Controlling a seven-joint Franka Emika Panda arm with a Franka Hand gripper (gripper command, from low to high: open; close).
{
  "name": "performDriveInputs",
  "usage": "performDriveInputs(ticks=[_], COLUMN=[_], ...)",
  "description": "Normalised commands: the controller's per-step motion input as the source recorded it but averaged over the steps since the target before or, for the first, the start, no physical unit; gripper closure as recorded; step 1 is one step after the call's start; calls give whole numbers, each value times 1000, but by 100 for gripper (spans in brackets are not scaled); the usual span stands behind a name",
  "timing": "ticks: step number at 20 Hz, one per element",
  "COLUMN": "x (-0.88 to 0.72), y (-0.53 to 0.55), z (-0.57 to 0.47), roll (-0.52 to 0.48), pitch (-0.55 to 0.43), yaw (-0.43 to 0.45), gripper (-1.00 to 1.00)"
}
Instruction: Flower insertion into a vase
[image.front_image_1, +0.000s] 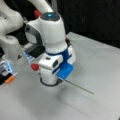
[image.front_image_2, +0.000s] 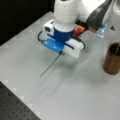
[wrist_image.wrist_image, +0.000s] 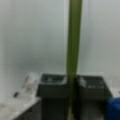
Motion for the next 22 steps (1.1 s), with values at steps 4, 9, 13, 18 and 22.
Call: performDriveInputs(ticks=[4, 9, 13, 18, 22], x=[-412, -383, -393, -612, -772], y=[407, 306, 197, 437, 682], z=[252, 61, -70, -65, -53], roll=[112, 131, 105, 58, 49], pitch=[17, -15, -34, -52, -121], yaw=[-118, -118, -127, -161, -169], gripper=[100, 100, 100, 100, 100])
